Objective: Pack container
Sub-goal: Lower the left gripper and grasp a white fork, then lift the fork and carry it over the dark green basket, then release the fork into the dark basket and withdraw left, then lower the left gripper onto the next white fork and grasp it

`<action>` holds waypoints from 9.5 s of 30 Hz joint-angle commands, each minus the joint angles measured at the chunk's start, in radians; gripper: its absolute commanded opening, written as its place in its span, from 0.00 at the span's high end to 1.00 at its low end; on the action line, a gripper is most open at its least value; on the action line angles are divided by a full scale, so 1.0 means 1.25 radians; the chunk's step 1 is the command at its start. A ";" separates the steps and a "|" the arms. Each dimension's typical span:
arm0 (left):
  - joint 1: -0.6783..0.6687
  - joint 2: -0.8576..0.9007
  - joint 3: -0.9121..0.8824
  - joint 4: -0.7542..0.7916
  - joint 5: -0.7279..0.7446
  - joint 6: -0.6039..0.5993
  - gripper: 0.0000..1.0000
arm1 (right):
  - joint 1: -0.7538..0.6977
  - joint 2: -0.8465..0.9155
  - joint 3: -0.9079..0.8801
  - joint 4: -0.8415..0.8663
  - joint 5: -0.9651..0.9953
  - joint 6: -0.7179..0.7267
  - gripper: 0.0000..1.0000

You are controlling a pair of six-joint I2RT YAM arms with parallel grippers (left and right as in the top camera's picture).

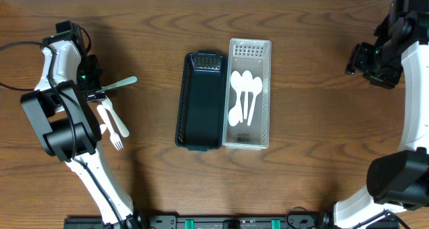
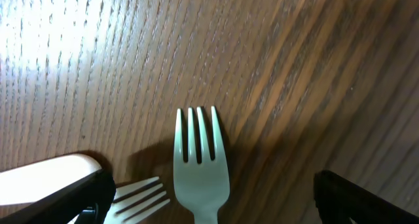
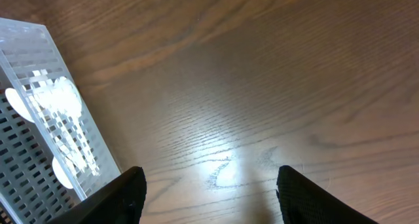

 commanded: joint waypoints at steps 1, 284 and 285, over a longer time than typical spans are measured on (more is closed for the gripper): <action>0.004 0.012 -0.002 0.000 -0.032 -0.008 0.01 | 0.001 0.002 0.003 -0.004 0.003 0.011 0.33; -0.041 -0.061 -0.200 0.022 0.068 0.984 0.39 | 0.001 0.002 0.003 -0.065 0.044 -0.091 0.25; -0.041 -0.061 -0.200 0.019 0.068 0.984 0.43 | 0.001 0.002 0.003 -0.065 0.043 -0.090 0.25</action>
